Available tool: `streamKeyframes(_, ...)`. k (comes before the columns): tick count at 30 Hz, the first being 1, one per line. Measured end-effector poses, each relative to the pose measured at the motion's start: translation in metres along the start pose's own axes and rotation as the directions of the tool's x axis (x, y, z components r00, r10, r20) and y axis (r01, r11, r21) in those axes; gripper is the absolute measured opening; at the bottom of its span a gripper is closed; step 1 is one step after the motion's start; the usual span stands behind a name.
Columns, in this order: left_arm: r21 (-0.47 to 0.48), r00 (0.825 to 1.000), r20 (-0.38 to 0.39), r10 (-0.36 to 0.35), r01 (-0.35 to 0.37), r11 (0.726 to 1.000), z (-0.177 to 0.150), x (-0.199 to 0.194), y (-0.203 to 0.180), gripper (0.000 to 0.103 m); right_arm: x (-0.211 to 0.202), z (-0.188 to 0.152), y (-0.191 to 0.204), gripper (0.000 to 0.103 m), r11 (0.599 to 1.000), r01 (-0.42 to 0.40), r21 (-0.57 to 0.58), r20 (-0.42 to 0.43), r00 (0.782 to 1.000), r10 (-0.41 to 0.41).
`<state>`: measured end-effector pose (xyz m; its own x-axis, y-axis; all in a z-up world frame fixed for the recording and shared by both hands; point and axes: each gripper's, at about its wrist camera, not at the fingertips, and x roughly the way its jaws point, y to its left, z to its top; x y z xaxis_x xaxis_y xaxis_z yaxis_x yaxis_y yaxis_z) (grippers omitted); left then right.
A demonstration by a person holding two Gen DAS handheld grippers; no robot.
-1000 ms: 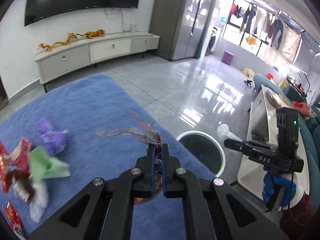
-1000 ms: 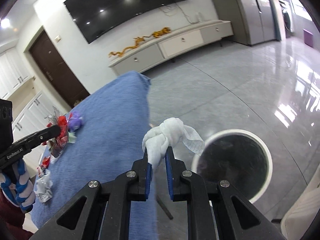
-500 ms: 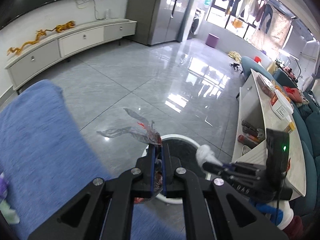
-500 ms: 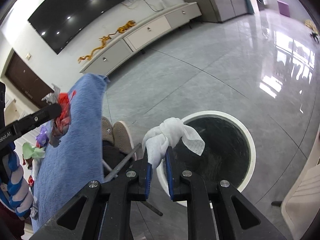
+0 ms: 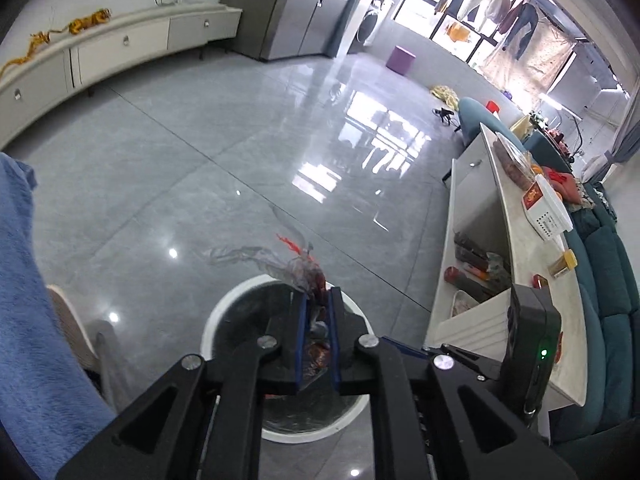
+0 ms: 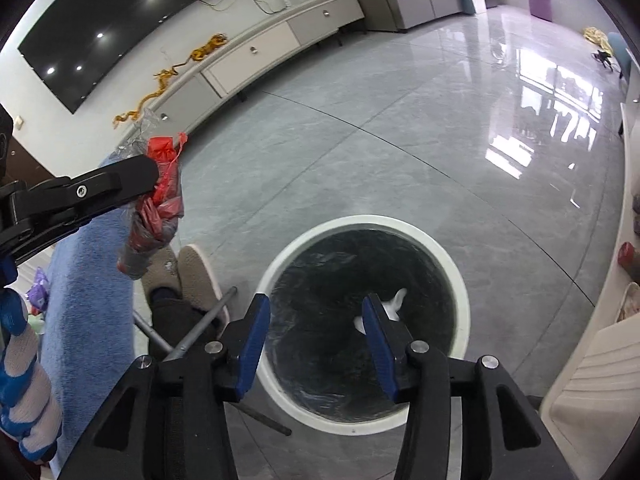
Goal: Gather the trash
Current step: 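Carry both held items over the trash bin and open both tools, then move both open tools back over the wrappers on the rug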
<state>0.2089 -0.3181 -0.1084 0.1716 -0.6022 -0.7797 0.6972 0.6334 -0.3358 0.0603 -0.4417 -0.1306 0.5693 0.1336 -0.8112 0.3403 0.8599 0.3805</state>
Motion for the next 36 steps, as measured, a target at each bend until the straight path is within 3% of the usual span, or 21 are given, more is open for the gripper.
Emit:
streamKeyframes(1, -0.004, 1.000, -0.003, -0.006, 0.006, 1.000, -0.001, 0.001, 0.000, 0.018, -0.001, 0.000, -0.002, 0.046, 1.000, 0.002, 0.007, 0.001, 1.000, -0.002)
streamKeyframes(3, -0.008, 1.000, 0.008, -0.004, 0.004, 1.000, -0.004, -0.004, 0.000, 0.055, -0.001, 0.001, -0.006, 0.046, 1.000, 0.012, 0.012, 0.003, 1.000, -0.012)
streamKeyframes(4, -0.010, 1.000, 0.022, 0.002, -0.002, 1.000, -0.005, -0.007, 0.000, 0.061, -0.003, 0.000, -0.005, 0.046, 1.000, 0.023, 0.012, 0.004, 1.000, -0.023)
streamKeyframes(7, -0.013, 1.000, 0.028, 0.004, -0.004, 1.000, -0.005, -0.012, 0.000, 0.061, -0.009, -0.001, -0.005, 0.046, 0.999, 0.033, 0.017, 0.007, 0.999, -0.033)
streamKeyframes(13, -0.018, 0.994, 0.071, 0.087, -0.086, 0.996, -0.012, -0.037, 0.002, 0.061, -0.028, 0.000, 0.000, 0.046, 0.997, 0.078, -0.013, 0.040, 0.996, -0.077)
streamKeyframes(18, 0.006, 0.974, 0.156, 0.167, -0.170, 0.985, -0.030, -0.085, 0.000, 0.061, -0.051, -0.002, 0.021, 0.046, 0.993, 0.089, -0.076, 0.088, 0.993, -0.083)
streamKeyframes(23, 0.002, 0.951, 0.214, 0.223, -0.229, 0.973, -0.058, -0.135, 0.011, 0.061, -0.066, -0.011, 0.068, 0.046, 0.983, 0.040, -0.180, 0.099, 0.995, -0.022)
streamKeyframes(27, -0.028, 0.921, 0.257, 0.294, -0.297, 0.955, -0.082, -0.178, 0.035, 0.061, -0.070, -0.018, 0.108, 0.046, 0.969, -0.019, -0.247, 0.093, 0.995, 0.043)
streamKeyframes(32, -0.119, 0.866, 0.301, 0.400, -0.382, 0.916, -0.115, -0.234, 0.078, 0.061, -0.062, -0.038, 0.166, 0.046, 0.933, -0.128, -0.336, 0.027, 0.989, 0.146)
streamKeyframes(36, -0.209, 0.806, 0.313, 0.501, -0.457, 0.865, -0.154, -0.283, 0.117, 0.061, -0.053, -0.064, 0.218, 0.046, 0.879, -0.205, -0.430, -0.053, 0.978, 0.202)
